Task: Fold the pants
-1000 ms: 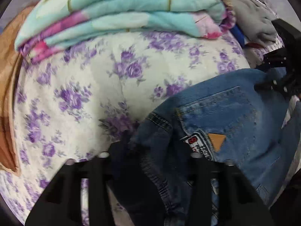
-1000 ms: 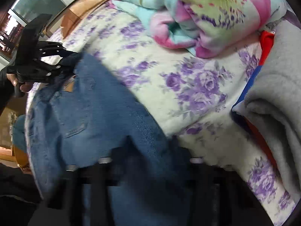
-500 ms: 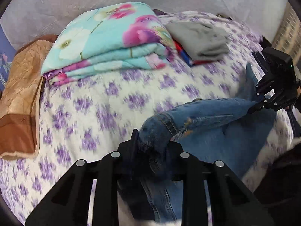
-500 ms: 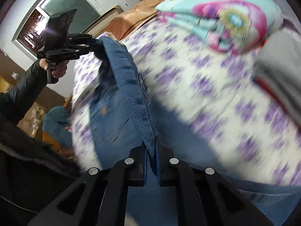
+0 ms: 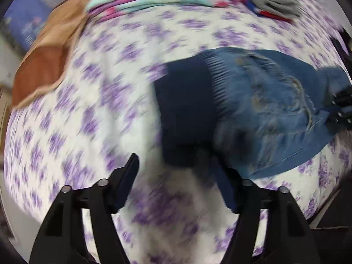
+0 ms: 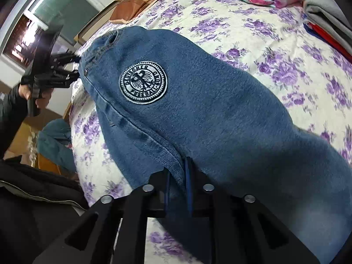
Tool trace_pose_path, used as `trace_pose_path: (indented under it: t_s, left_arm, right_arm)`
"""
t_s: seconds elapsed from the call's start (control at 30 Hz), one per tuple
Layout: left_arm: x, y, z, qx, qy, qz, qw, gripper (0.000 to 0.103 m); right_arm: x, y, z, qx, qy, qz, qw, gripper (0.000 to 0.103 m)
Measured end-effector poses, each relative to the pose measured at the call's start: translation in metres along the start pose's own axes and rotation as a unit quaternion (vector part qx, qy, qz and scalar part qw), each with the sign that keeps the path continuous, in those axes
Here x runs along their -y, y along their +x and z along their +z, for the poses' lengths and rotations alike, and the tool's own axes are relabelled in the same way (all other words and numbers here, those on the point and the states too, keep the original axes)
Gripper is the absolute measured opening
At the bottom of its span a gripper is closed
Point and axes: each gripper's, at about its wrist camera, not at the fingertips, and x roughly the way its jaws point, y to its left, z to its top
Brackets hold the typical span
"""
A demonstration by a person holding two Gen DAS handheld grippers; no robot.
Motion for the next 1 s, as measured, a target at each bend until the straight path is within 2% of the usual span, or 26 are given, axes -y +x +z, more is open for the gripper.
trace_pose_path:
  t_s: [0.1,0.17,0.23,0.3,0.33,0.37,0.4,0.53,0.6,0.7,0.73,0.83,0.87,1.0]
  left_arm:
    - [-0.022,-0.016,-0.012,0.008,-0.046,-0.003,0.9989,0.075]
    - [-0.028,-0.026,-0.011,0.012,-0.072,-0.021,0.9971,0.078]
    - [-0.024,-0.036,-0.003,0.022,-0.088,-0.046,0.9948,0.086]
    - [-0.013,-0.040,0.008,0.020,-0.092,-0.067,0.9933,0.092]
    - [-0.005,-0.041,0.014,0.018,-0.089,-0.075,0.9930,0.092]
    - [0.003,-0.040,0.019,0.014,-0.085,-0.081,0.9929,0.092]
    - [0.010,-0.037,0.023,0.007,-0.083,-0.088,0.9926,0.092]
    - [0.026,-0.014,0.036,-0.040,-0.103,-0.103,0.9885,0.093]
    - [0.027,-0.006,0.039,-0.058,-0.125,-0.111,0.9842,0.093]
    - [0.019,0.002,0.042,-0.079,-0.165,-0.131,0.9744,0.093]
    - [0.013,0.005,0.044,-0.088,-0.184,-0.142,0.9687,0.093]
    - [0.003,0.016,0.045,-0.117,-0.236,-0.160,0.9513,0.093]
    - [0.003,0.017,0.045,-0.124,-0.245,-0.161,0.9481,0.093]
    - [0.006,0.008,0.043,-0.134,-0.248,-0.151,0.9475,0.093]
  right_arm:
    - [-0.006,-0.005,-0.005,0.013,0.003,-0.012,1.000,0.016]
    - [-0.006,-0.008,-0.007,0.021,0.012,-0.017,1.000,0.016]
    - [-0.006,-0.009,-0.007,0.024,0.015,-0.024,0.999,0.017]
    - [-0.010,-0.010,-0.006,0.026,0.011,-0.030,0.999,0.024]
    - [-0.011,-0.006,-0.005,0.026,0.009,-0.031,0.999,0.030]
    - [-0.015,-0.004,-0.003,0.026,0.007,-0.032,0.999,0.037]
    - [-0.018,-0.003,-0.003,0.026,0.005,-0.031,0.999,0.040]
    - [-0.021,-0.006,-0.007,0.037,0.012,-0.035,0.999,0.043]
    - [-0.020,-0.010,-0.008,0.046,0.022,-0.039,0.998,0.044]
    - [-0.023,-0.020,-0.009,0.066,0.020,-0.052,0.996,0.059]
    - [-0.025,-0.021,-0.009,0.069,0.014,-0.060,0.996,0.063]
    - [-0.029,-0.014,-0.009,0.060,-0.004,-0.069,0.996,0.063]
    - [-0.030,-0.012,-0.009,0.058,-0.006,-0.074,0.996,0.063]
    - [-0.032,-0.004,-0.004,0.058,-0.021,-0.089,0.994,0.063]
